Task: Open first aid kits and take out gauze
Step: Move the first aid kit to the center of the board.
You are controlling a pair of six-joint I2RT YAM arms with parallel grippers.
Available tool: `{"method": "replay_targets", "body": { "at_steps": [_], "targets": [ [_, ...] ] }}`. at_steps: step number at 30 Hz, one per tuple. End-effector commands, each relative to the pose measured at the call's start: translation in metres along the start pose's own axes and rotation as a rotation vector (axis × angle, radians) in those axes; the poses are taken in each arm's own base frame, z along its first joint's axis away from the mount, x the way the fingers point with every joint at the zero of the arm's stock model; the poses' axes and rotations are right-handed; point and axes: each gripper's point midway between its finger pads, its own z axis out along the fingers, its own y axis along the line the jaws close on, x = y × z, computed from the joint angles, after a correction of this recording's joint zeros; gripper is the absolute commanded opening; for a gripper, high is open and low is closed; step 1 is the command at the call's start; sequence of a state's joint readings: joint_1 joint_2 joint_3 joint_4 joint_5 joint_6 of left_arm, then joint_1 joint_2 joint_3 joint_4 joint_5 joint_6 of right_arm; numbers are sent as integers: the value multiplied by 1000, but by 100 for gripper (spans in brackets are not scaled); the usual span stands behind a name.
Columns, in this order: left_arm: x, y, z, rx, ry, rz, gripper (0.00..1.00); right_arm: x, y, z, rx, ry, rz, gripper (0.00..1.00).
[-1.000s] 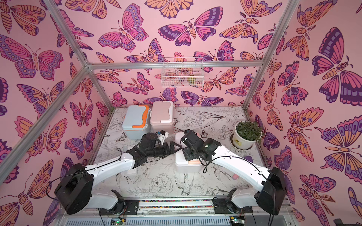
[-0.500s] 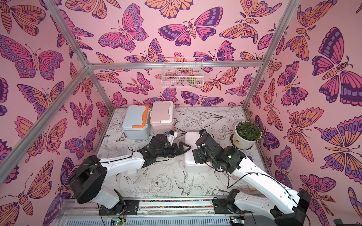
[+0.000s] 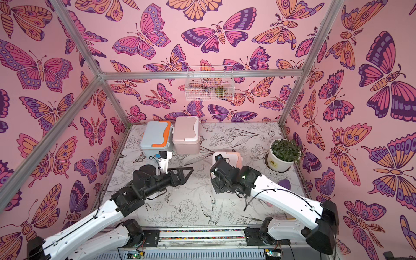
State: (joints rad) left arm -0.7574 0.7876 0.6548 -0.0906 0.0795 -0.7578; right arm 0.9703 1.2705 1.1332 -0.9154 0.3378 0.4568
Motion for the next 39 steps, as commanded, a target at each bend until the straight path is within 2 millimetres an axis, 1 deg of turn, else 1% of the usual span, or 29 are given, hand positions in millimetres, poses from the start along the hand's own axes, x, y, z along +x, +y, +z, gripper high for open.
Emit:
{"method": "replay_targets", "body": {
  "at_steps": [1,3,4,6,9,11,13,17,20,23,24,26,30,33,37,39],
  "targets": [
    [15,40,-17,-162,22,47,100,-21,10,5,42,-25,-6,97],
    [16,43,-25,-178,19,51,100,-21,12,21,96,11,-22,96],
    [16,44,-28,-184,19,52,100,-20,9,28,134,28,-28,97],
    [17,46,-32,-197,29,51,100,-17,1,41,226,58,-46,96],
    [19,48,-32,-214,57,55,100,-14,-13,56,352,77,-76,95],
    [19,50,-29,-230,82,59,100,-17,-23,58,418,69,-93,94],
    [18,50,-24,-243,108,61,100,-18,-33,64,460,67,-110,93],
    [13,39,-11,-226,154,50,100,-15,-61,78,523,83,-104,91],
    [12,34,-4,-218,177,26,100,-10,-81,84,526,87,-65,91],
    [12,34,0,-224,180,-6,100,-8,-96,91,492,88,-15,91],
    [12,34,0,-227,181,-13,100,-11,-98,86,475,65,2,91],
    [11,34,1,-228,179,-30,100,-16,-98,83,441,44,13,91],
    [6,29,1,-224,167,-45,100,-22,-83,69,322,2,38,93],
    [2,28,-1,-228,156,-59,100,-21,-75,53,229,-38,59,95],
    [0,25,-8,-219,132,-73,100,-16,-73,28,158,-72,82,96],
    [-1,26,-13,-219,113,-73,100,-12,-71,21,125,-77,82,96]
  ]
}}
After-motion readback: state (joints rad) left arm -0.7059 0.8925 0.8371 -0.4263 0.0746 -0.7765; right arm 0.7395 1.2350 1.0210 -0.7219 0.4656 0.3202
